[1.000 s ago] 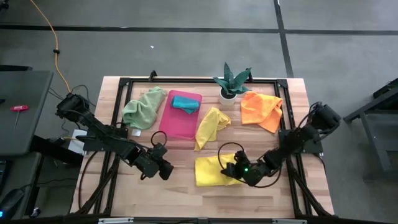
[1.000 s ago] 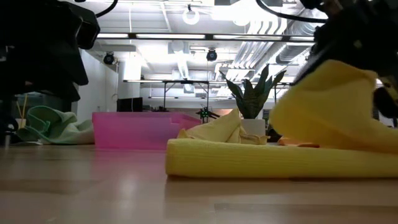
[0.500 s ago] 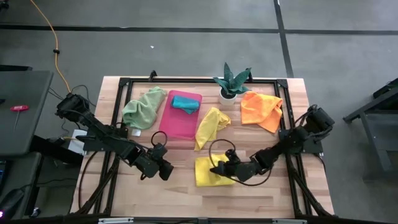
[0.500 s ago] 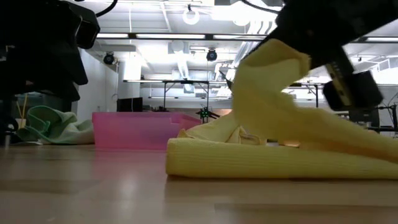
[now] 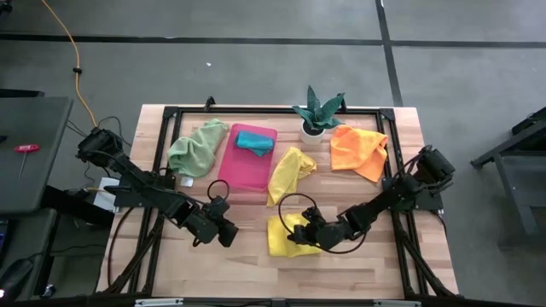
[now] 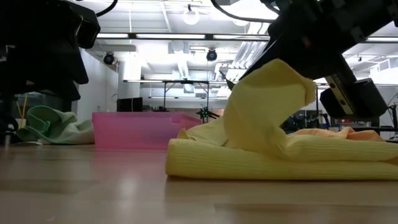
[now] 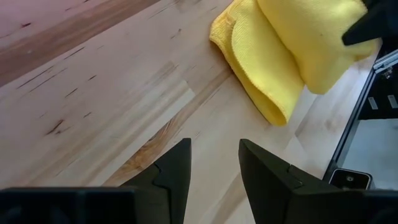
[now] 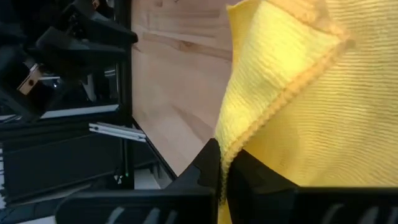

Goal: Fold microfiber towels
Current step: Fold the bottom yellow microfiber cloth

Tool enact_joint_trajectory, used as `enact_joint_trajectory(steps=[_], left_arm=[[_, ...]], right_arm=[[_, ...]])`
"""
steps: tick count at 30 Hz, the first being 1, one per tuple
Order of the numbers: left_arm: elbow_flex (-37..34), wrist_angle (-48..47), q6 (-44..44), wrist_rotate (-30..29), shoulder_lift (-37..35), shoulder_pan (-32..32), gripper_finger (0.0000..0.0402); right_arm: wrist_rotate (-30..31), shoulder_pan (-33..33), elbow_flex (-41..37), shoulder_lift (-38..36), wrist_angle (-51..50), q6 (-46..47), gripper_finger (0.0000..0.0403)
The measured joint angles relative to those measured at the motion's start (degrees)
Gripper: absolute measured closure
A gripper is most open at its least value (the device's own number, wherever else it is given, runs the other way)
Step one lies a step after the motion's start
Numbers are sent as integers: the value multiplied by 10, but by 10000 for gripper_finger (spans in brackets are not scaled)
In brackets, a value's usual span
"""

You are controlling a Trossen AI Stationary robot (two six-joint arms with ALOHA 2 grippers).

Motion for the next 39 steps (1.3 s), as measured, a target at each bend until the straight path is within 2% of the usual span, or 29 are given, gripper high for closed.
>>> enact_joint_trajectory(steps=[3,6,15,19,22,24,27,33,37,39], left_arm=[[0,0,0,0,0,0,277],[0,0,0,2,0,0,277],[0,0,0,3,0,0,277],[0,0,0,3,0,0,277],[0,0,0,3,0,0,277],[0,0,0,3,0,0,277],[0,0,0,3,0,0,277],[0,0,0,4,0,0,277],[0,0,0,4,0,0,277],[0,0,0,4,0,0,277]], right_arm=[[12,0,0,0,0,3,399],[15,-1,0,0,0,15,376],[15,-7,0,-1,31,-14,245],[12,-16,0,-5,53,-30,209],[-8,-27,0,-5,104,-51,199],[-55,-39,1,-6,133,-64,199],[-115,-53,0,-6,123,-62,199],[-101,-58,0,-5,124,-51,199],[-62,-62,0,-15,141,-90,199],[-61,-66,0,-34,122,-118,199]])
